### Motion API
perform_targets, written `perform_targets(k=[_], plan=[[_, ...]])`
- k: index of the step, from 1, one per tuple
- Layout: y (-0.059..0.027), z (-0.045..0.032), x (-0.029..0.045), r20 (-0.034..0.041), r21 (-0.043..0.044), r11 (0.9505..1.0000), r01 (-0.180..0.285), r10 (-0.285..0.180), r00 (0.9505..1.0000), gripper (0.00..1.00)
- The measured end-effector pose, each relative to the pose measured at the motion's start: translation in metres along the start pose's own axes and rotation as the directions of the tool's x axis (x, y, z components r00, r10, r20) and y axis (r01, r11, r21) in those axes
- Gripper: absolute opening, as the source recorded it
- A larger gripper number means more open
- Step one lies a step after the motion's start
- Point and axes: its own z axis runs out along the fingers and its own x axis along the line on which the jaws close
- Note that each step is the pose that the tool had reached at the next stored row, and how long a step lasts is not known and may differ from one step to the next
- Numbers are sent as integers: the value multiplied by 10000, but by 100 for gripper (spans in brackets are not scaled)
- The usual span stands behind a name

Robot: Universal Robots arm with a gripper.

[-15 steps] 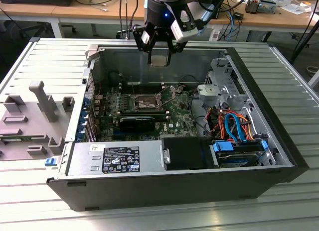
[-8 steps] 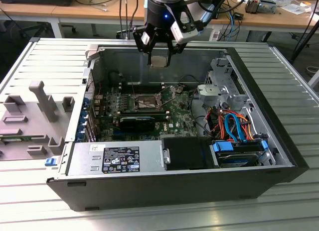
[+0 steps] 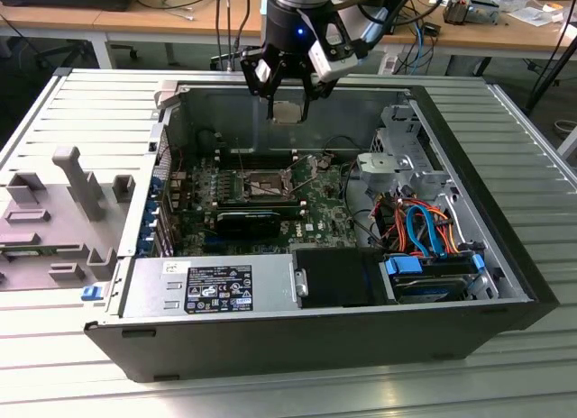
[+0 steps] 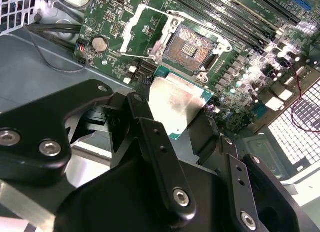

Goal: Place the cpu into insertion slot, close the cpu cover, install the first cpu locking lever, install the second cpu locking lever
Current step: 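Place the cpu into insertion slot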

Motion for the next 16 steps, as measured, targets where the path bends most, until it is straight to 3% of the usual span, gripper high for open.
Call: perform_targets(k=[16], plan=[[-17,46,-1,0,0,10000,0,0,10000,55]])
